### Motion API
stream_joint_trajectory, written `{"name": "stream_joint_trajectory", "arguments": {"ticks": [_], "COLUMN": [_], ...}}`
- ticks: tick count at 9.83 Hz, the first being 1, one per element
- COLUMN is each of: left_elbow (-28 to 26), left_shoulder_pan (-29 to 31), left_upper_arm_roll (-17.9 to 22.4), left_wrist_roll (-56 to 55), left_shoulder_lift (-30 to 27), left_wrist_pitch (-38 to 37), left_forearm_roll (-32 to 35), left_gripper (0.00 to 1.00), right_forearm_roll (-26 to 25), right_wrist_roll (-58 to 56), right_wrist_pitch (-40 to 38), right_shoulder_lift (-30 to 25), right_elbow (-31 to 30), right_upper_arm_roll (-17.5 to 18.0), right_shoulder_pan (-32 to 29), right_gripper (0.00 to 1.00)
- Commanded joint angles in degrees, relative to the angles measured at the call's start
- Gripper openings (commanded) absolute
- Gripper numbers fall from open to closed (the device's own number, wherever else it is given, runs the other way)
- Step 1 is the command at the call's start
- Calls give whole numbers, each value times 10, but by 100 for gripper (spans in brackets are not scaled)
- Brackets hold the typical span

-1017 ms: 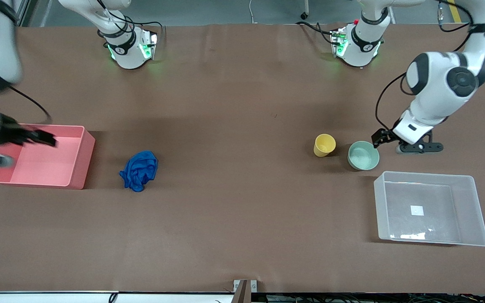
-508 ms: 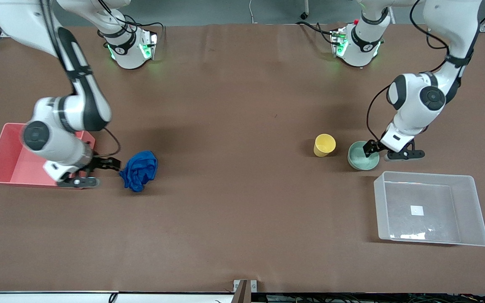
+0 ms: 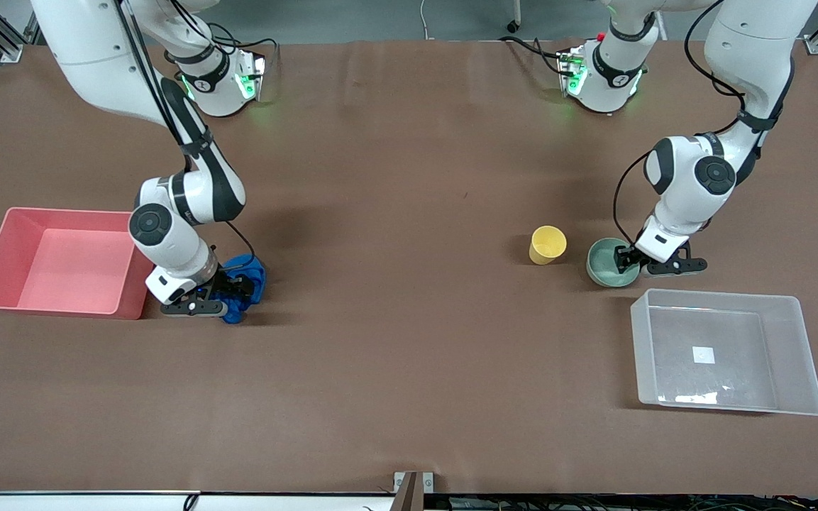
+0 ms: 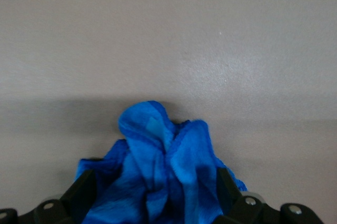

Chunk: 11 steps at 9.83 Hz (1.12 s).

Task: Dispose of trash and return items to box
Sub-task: 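Reach the right gripper to the blue cloth while the left gripper reaches the bowl, then carry the cloth into the pink bin while the left gripper carries the bowl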

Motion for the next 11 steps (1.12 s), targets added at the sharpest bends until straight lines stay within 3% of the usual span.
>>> {"name": "stream_joint_trajectory", "arguments": {"ticks": [1,2,3,5,6,9,11], "left_elbow": [-37,-47,-54,-40,-10,137,283], "left_shoulder_pan": [5,5,4,4,5,5,5], "left_upper_arm_roll": [-2,-2,-2,-2,0,36,55], "left_wrist_roll": [-1,-1,-1,9,9,22,42], "left_shoulder_lift": [-37,-64,-109,-187,-195,-118,-26], "left_wrist_pitch": [5,1,-48,-160,-193,-223,-278], "left_forearm_roll": [-8,-8,-8,-8,-8,-7,-8], "left_gripper": [0,0,0,0,0,0,0], "right_forearm_roll": [1,1,1,1,1,0,0], "right_wrist_roll": [8,17,43,58,57,23,-70], "right_wrist_pitch": [8,2,-1,-34,-112,-374,-503], "right_shoulder_lift": [-10,-10,-10,-17,-31,-95,-159], "right_elbow": [-16,-16,-12,-2,26,148,190], "right_upper_arm_roll": [1,1,1,1,0,-2,-3], "right_shoulder_pan": [-1,-2,-4,-3,-5,-52,-124], "right_gripper": [34,14,4,1,1,1,1]}}
